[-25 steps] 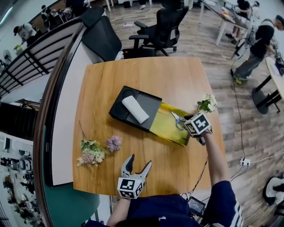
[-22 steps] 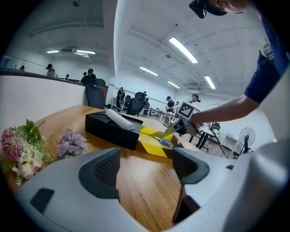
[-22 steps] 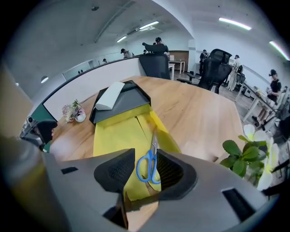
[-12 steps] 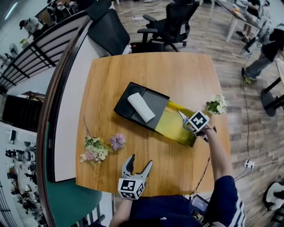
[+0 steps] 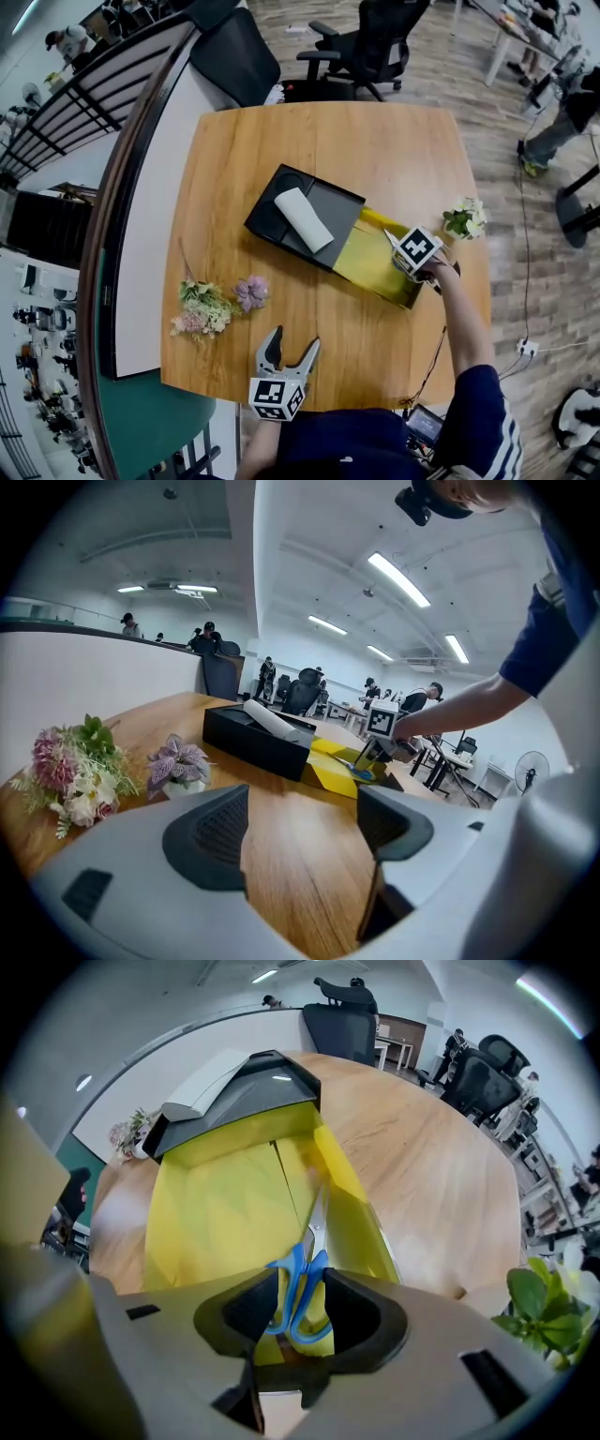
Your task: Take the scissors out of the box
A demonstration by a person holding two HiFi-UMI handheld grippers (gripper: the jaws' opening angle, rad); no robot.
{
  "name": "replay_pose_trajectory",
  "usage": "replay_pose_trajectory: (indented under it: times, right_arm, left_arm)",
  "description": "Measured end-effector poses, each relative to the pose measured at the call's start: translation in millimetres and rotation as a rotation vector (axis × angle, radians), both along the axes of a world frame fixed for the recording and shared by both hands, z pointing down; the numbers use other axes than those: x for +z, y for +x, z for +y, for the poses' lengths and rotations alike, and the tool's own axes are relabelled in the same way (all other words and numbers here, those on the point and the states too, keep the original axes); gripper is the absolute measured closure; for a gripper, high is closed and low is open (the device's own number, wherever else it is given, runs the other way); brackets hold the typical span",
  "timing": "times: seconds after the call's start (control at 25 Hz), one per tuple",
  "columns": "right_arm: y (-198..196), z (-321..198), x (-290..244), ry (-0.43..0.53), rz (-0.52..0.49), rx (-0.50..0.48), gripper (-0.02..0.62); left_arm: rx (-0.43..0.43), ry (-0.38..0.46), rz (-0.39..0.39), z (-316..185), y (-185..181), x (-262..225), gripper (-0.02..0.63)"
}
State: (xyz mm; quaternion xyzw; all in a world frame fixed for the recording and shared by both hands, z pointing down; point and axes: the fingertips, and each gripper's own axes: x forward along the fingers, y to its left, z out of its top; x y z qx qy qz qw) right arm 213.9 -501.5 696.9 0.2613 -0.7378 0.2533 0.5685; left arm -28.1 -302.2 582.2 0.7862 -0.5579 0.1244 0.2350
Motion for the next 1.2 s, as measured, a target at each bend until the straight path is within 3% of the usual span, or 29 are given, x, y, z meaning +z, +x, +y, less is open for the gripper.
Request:
replay_pose_trajectory:
  times: [0.4, 0.48, 0.64, 0.76, 0.88, 1.2]
  right_arm:
    - [-5, 7, -1, -0.017, -0.005, -0.031, 0.410]
    - [-2, 6, 1, -0.009, 0.025, -0.029, 0.429]
    - [10, 4, 4, 0.031, 0.134, -0.014, 0.447]
    - [3, 1, 5, 0.059, 0.109, 0.005, 0.460]
    - [10, 4, 2, 0.098, 0.150, -0.013, 0.486]
    - [-1, 2, -4, 0.226, 0.100, -0.049, 0.502]
  left_arm:
    - [-0.010, -0.020, -0.011, 2, -4, 8, 0.245]
    - [-0.009, -0.026, -0.011, 1, -4, 11, 0.245]
    - [0.010, -0.034, -0.012, 0, 2, 15, 0.245]
    - [0.026, -0.025, -0.005, -3, 11, 12, 0.245]
    - [0.041, -0.011, -0.004, -1, 17, 8, 0.250]
    - [-0.001, -0.013, -0.010, 11, -4, 8, 0.253]
